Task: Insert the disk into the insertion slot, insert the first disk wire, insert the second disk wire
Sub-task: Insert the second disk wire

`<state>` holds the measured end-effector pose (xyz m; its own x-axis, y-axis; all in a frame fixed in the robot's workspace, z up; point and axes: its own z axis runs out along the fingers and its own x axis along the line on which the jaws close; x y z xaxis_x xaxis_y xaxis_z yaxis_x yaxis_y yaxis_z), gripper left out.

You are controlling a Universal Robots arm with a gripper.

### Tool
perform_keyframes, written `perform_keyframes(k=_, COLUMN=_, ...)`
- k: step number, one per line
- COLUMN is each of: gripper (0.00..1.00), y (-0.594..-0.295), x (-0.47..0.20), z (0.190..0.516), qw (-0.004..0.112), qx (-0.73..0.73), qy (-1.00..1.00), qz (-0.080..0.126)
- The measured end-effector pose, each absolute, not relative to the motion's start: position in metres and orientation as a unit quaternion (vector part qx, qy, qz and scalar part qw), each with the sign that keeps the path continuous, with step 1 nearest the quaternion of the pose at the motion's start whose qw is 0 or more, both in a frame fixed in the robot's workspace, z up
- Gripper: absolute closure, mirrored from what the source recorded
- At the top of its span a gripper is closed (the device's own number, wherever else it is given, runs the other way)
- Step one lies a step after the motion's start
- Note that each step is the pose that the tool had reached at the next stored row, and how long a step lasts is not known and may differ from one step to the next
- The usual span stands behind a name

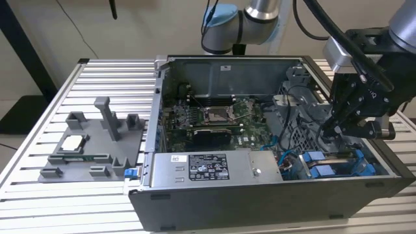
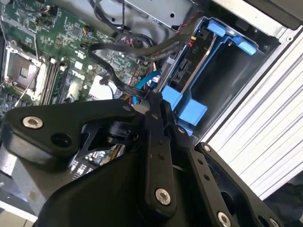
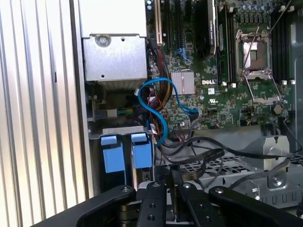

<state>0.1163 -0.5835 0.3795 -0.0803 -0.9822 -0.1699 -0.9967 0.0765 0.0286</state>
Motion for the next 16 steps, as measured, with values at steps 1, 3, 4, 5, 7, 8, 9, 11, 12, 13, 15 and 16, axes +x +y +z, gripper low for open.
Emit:
perform_keyframes(k=1, gripper=0.84, y=-0.584, x=0.116, z=0.379, qw=0.051, qx=-0.676, qy=0.732, qz=0.066)
perform_keyframes(k=3, gripper=0.84, y=-0.584, x=0.116, z=0.377, qw=0.047, qx=-0.677, qy=0.732, qz=0.061)
perform_keyframes(k=4, gripper=0.84, y=-0.584, x=0.116, z=0.376, qw=0.046, qx=-0.677, qy=0.732, qz=0.059)
perform_keyframes(k=5, gripper=0.84, y=-0.584, x=0.116, z=0.375, qw=0.044, qx=-0.677, qy=0.733, qz=0.057)
perform_keyframes(k=7, gripper=0.84, y=-0.584, x=0.117, z=0.373, qw=0.041, qx=-0.677, qy=0.733, qz=0.053)
perform_keyframes(k=8, gripper=0.84, y=-0.584, x=0.117, z=0.372, qw=0.039, qx=-0.677, qy=0.733, qz=0.051)
perform_keyframes(k=9, gripper=0.84, y=-0.584, x=0.117, z=0.371, qw=0.037, qx=-0.677, qy=0.733, qz=0.048)
perform_keyframes(k=11, gripper=0.84, y=-0.584, x=0.117, z=0.37, qw=0.034, qx=-0.678, qy=0.733, qz=0.044)
perform_keyframes(k=12, gripper=0.84, y=-0.584, x=0.117, z=0.369, qw=0.032, qx=-0.678, qy=0.733, qz=0.042)
perform_keyframes(k=13, gripper=0.84, y=-0.584, x=0.117, z=0.368, qw=0.031, qx=-0.678, qy=0.734, qz=0.04)
perform_keyframes(k=15, gripper=0.84, y=-0.584, x=0.117, z=0.365, qw=0.028, qx=-0.678, qy=0.734, qz=0.036)
perform_keyframes(k=16, gripper=0.84, y=-0.584, x=0.117, z=0.364, qw=0.026, qx=-0.678, qy=0.734, qz=0.035)
